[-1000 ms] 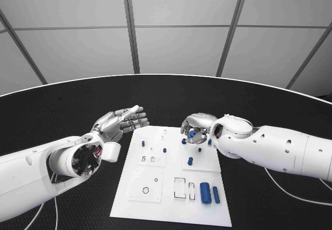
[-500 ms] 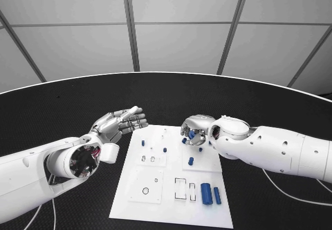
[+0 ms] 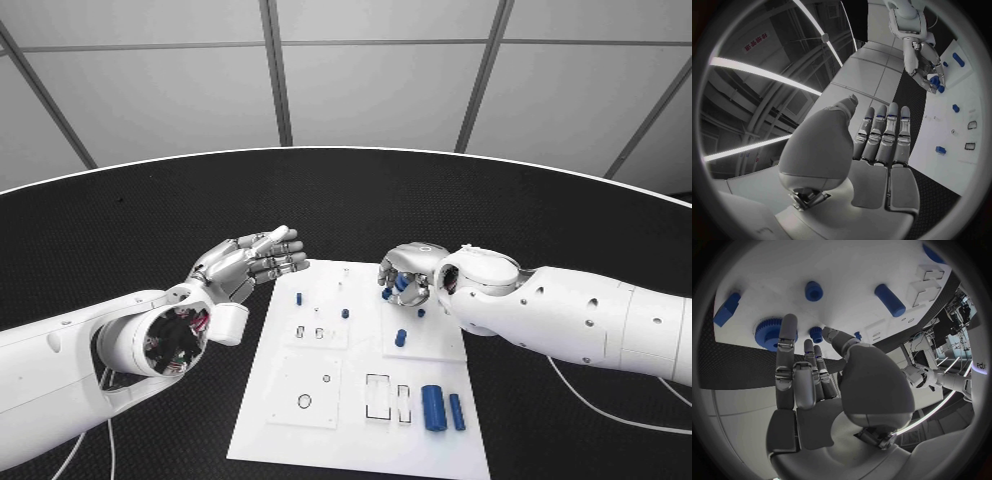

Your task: Assemble the parts on the task board

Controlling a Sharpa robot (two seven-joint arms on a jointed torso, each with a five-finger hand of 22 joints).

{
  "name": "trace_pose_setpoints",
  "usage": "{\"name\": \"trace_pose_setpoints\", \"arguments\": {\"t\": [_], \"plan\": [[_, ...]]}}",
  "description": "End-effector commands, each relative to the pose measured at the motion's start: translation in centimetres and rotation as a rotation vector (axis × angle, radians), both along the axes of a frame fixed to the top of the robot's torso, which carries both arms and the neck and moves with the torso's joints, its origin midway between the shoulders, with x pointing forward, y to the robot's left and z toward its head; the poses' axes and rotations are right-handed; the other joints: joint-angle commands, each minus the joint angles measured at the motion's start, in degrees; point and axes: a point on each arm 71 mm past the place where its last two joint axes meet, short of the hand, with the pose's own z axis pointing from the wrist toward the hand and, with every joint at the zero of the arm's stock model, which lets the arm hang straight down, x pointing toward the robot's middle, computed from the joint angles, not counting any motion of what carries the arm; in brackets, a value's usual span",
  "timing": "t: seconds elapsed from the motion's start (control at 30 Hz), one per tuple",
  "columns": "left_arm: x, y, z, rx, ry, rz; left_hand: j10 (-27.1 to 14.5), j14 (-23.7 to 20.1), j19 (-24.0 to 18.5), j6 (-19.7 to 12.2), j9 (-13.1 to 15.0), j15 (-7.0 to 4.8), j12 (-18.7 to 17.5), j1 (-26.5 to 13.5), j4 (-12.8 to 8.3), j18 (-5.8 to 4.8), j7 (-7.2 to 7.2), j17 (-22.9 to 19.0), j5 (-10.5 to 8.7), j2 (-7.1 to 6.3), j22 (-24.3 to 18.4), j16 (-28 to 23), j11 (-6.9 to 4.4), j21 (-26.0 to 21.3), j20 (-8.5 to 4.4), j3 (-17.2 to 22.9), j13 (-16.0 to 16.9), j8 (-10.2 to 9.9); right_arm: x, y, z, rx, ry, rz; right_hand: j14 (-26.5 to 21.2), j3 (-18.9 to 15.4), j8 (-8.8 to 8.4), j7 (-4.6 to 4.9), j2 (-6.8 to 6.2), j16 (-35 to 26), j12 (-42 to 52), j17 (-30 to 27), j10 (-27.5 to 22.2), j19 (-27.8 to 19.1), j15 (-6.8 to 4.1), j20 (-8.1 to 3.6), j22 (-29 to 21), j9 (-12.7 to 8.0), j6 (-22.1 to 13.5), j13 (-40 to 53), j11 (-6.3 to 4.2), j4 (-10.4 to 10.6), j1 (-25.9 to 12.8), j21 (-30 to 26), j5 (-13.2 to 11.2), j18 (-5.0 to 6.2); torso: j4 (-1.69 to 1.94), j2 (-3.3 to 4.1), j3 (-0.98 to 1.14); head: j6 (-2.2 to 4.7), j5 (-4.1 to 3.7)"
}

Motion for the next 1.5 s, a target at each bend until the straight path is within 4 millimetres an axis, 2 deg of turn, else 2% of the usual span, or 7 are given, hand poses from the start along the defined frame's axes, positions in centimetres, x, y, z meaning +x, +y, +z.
{"name": "trace_pose_setpoints", "arguments": {"t": [0.03, 0.37, 0.63, 0.8, 1.0, 1.27, 1.5], "plan": [[0.0, 0.0, 0.0, 0.0, 0.001, -0.001, -0.22, -0.17, 0.09, -0.41, -0.08, -0.13, -0.36, -0.44, 0.36, 0.53, 2.57, 0.07, -0.01, 0.01, -0.09, -0.08, 0.22, -0.31, -0.12, -0.1, -0.01, -0.3, 0.0, -0.1, 0.0, -0.001, 0.0, -0.004, 4.15, 0.41, 0.33, 0.03, 0.47, 0.31, 0.4, 3.15, 0.19, 2.95, 0.11, 0.03, -0.07, 0.13, 0.61, -0.01, 0.03, 0.01, 0.42, -0.38, 0.28, 0.45, 0.17, 0.55, 0.11, 0.35, -0.21], [0.0, 0.1, 0.0, 0.001, 0.004, -0.004, -0.21, -0.19, 0.04, -0.41, -0.09, -0.13, -0.41, -0.48, 0.37, 0.5, 2.57, 0.07, -0.01, 0.02, -0.13, -0.09, 0.22, -0.36, -0.13, -0.11, -0.01, -0.32, 0.1, -0.2, 0.0, 0.0, -0.002, -0.008, 4.14, 1.24, 1.1, -0.01, 1.09, 0.73, 1.3, 3.52, 1.47, 2.97, 0.08, -0.02, -0.1, 0.68, 1.95, 0.16, -0.03, 0.15, 0.78, -0.18, 0.26, 0.43, 0.25, 1.19, 0.26, 0.69, -0.36], [0.1, 0.1, 0.0, 0.002, 0.006, -0.004, -0.21, -0.19, 0.04, -0.41, -0.09, -0.13, -0.41, -0.48, 0.37, 0.5, 2.57, 0.07, -0.01, 0.02, -0.13, -0.09, 0.22, -0.36, -0.13, -0.11, -0.01, -0.32, 0.0, 0.0, 0.1, 0.009, -0.012, -0.001, 4.13, 1.72, 2.65, -0.83, 1.86, 1.14, 2.84, 3.86, 4.06, 2.98, -0.41, -0.24, -0.17, 1.84, 4.43, 0.79, -0.83, 0.54, 0.82, 0.05, 0.19, 0.54, 0.26, 1.6, 0.4, 1.01, -0.34], [0.1, 0.2, 0.0, 0.004, 0.008, -0.004, -0.21, -0.2, 0.01, -0.41, -0.09, -0.13, -0.45, -0.53, 0.4, 0.48, 2.57, 0.07, -0.01, 0.03, -0.15, -0.1, 0.23, -0.39, -0.13, -0.13, -0.01, -0.33, -0.1, 0.0, 0.3, 0.025, -0.03, 0.004, 4.14, 2.22, 4.07, -1.59, 3.02, 1.4, 4.01, 4.07, 6.07, 2.98, -0.93, -0.52, -0.3, 3.13, 6.27, 1.53, -1.64, 0.71, 1.21, 0.11, -0.67, 0.62, 0.36, 1.83, 0.43, 1.16, -0.47], [0.2, 0.2, -0.1, 0.005, 0.012, -0.005, -0.21, -0.22, -0.01, -0.42, -0.1, -0.12, -0.49, -0.56, 0.42, 0.46, 2.57, 0.08, -0.01, 0.06, -0.17, -0.11, 0.23, -0.41, -0.13, -0.13, -0.01, -0.35, -0.2, -0.1, 0.5, 0.047, -0.055, 0.006, 4.16, 2.74, 5.13, -1.96, 3.9, 1.59, 4.43, 4.25, 6.8, 2.99, -1.2, -0.7, -0.45, 4.32, 7.07, 2.01, -2.02, 0.73, 1.49, 0.11, -0.84, 0.63, 0.36, 1.99, 0.49, 1.34, -0.48], [0.3, 0.3, -0.1, 0.009, 0.015, -0.001, -0.24, -0.27, -0.04, -0.46, -0.12, -0.11, -0.58, -0.45, 0.35, 0.44, 2.58, 0.08, 0.0, 0.18, -0.21, -0.15, 0.24, -0.46, -0.14, -0.04, -0.01, -0.39, -0.7, 0.0, 1.2, 0.084, -0.092, 0.012, 4.18, 2.87, 6.14, -2.2, 4.26, 1.74, 4.75, 4.4, 7.39, 3.0, -1.37, -0.82, -0.58, 5.46, 7.51, 2.4, -2.27, 0.63, 1.55, 0.11, -1.02, 0.64, 0.3, 2.09, 0.45, 1.61, -0.55], [0.4, 0.4, -0.2, 0.011, 0.016, 0.002, -0.24, -0.3, -0.05, -0.49, -0.13, -0.1, -0.68, -0.29, 0.25, 0.42, 2.58, 0.08, 0.0, 0.28, -0.25, -0.17, 0.24, -0.49, -0.14, 0.07, -0.01, -0.43, -0.6, 0.6, 2.3, 0.123, -0.143, 0.011, 4.19, 2.81, 6.54, -2.32, 4.24, 1.8, 4.69, 4.45, 7.37, 3.0, -1.41, -0.84, -0.66, 6.04, 7.42, 2.51, -2.32, 0.73, 1.31, 0.08, -1.64, 0.64, 0.61, 2.35, 0.33, 2.07, -0.71]]}}
